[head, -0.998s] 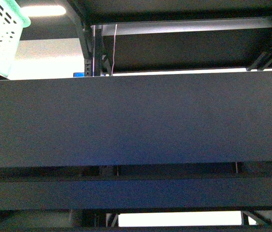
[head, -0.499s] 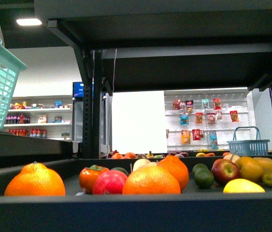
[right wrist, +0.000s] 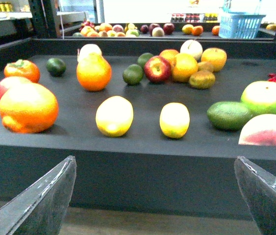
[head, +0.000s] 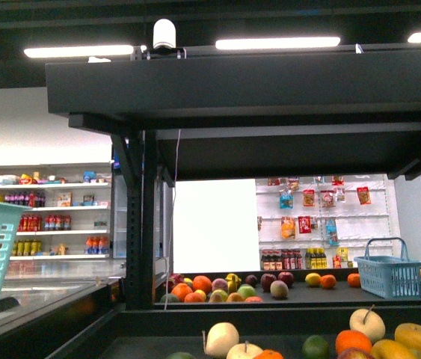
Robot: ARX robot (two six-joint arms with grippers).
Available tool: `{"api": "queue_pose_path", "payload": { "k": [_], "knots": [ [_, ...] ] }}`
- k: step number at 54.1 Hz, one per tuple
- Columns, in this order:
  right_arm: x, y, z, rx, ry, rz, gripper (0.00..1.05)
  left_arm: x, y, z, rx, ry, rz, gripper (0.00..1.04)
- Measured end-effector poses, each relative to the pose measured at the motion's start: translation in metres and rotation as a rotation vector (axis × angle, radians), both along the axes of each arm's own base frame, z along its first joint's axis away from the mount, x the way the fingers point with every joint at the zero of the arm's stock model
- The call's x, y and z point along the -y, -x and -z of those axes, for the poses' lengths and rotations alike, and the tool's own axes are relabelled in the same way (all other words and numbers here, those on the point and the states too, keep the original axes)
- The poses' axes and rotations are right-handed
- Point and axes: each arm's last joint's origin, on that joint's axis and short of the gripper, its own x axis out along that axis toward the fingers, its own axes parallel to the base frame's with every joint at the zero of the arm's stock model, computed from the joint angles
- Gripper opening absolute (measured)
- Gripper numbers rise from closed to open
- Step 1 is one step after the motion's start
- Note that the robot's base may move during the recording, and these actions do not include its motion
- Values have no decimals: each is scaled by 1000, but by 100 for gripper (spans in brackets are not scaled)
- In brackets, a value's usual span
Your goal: Pick lemon from shelf
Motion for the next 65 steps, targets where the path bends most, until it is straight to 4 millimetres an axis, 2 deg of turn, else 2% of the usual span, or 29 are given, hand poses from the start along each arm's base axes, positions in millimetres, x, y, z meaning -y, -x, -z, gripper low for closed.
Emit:
{"api": "queue_pose_path", "payload": {
  "k": [65],
  "knots": [
    [0,0,0,0,0,0,97,0,0,1,-18,28,-18,97]
  ]
}}
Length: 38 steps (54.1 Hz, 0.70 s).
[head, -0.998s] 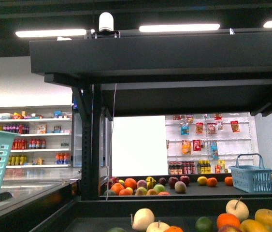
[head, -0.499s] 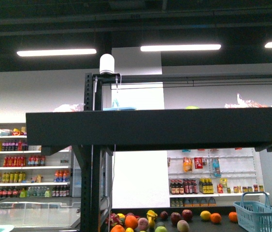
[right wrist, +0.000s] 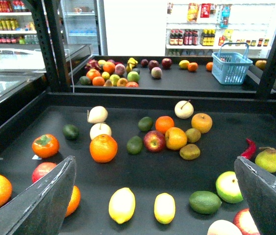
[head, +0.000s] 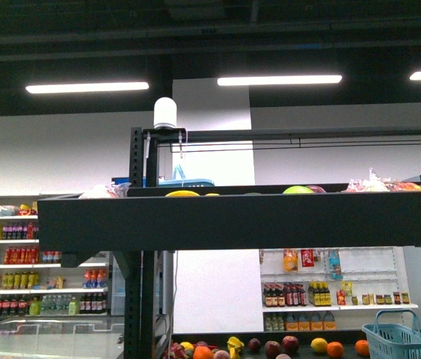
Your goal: Pick lemon from shelf
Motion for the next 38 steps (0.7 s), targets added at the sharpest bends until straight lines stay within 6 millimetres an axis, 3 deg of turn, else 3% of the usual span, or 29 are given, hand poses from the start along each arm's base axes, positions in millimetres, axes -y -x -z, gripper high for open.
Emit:
{"api": "queue_pose_path", "payload": {
  "k": [6,14,22,29,38],
  "knots": [
    [0,0,0,0,0,-1,97,-1,-8,-14,-112,256,-8,97],
    [0,0,0,0,0,-1,97,-5,-28,-71,-107,492,68,97],
    [0,0,0,0,0,-1,97,-28,-65,-111,-126,702,31,97],
    [0,0,0,0,0,-1,97,-59,-101,-126,-128,882,-55,97],
    [0,0,0,0,0,-1,97,-101,-140,-123,-133,1044,-173,97]
  ]
}}
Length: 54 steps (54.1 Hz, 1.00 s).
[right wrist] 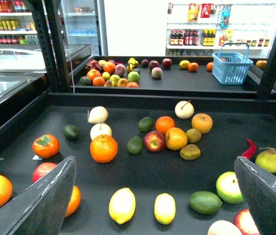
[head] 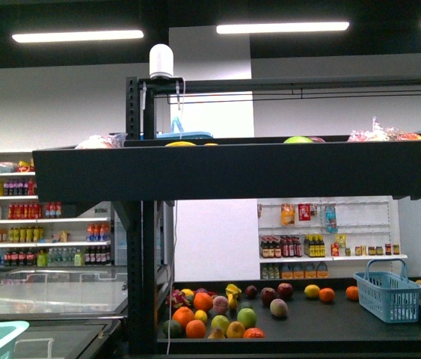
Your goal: Pick lemon from shelf
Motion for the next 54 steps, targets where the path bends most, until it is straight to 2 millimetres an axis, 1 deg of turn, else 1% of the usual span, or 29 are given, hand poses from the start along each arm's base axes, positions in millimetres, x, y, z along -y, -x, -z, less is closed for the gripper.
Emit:
{"api": "queue_pose_path", "payload": {
  "k": [6,8,13,18,26,34,43,48,49,53,54],
  "knots": [
    [0,0,0,0,0,0,97,-23,-23,4,12,71,-48,97],
    [0,0,0,0,0,0,97,-29,-32,6,40,97,-62,97],
    [0,0,0,0,0,0,97,-35,-48,11,78,130,-63,97],
    [0,0,0,0,0,0,97,-35,-61,15,96,163,-73,97],
    [0,0,0,0,0,0,97,-30,-84,24,129,225,-81,97],
    [0,0,0,0,0,0,97,-24,-104,25,156,262,-93,97],
    [0,0,0,0,0,0,97,-20,-118,26,159,271,-116,97],
    [0,0,0,0,0,0,97,-18,-122,25,159,270,-115,80],
    [0,0,0,0,0,0,97,-18,-122,25,159,270,-114,78],
    [0,0,0,0,0,0,97,-18,-125,25,157,264,-113,64],
    [0,0,0,0,0,0,97,-19,-125,25,155,264,-113,62]
  ]
}}
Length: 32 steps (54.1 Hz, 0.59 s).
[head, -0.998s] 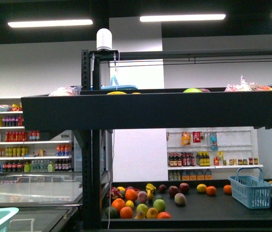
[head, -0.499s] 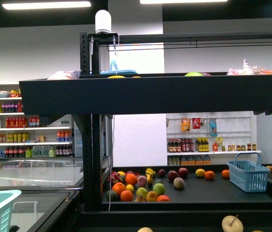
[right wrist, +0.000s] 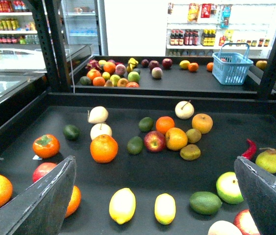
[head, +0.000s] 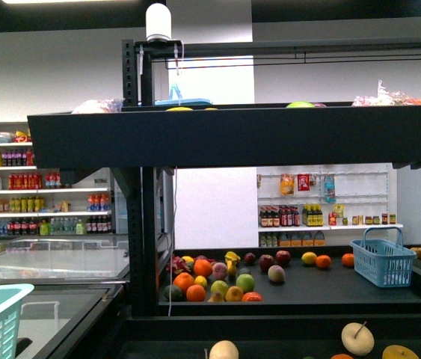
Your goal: Pick lemon from shelf
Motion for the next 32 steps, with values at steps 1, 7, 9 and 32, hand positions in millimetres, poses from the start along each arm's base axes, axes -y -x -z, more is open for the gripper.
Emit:
{"api": "queue_pose_path", "payload": {
  "k": [1,7,9,32],
  "knots": [
    [0,0,0,0,0,0,97,0,0,1,-5,-1,-1,59],
    [0,0,0,0,0,0,97,-1,-3,6,-23,-10,0,39],
    [0,0,0,0,0,0,97,-2,-4,8,-30,-11,-2,32],
    [0,0,0,0,0,0,97,21,1,-8,-44,-104,159,15]
  ]
}}
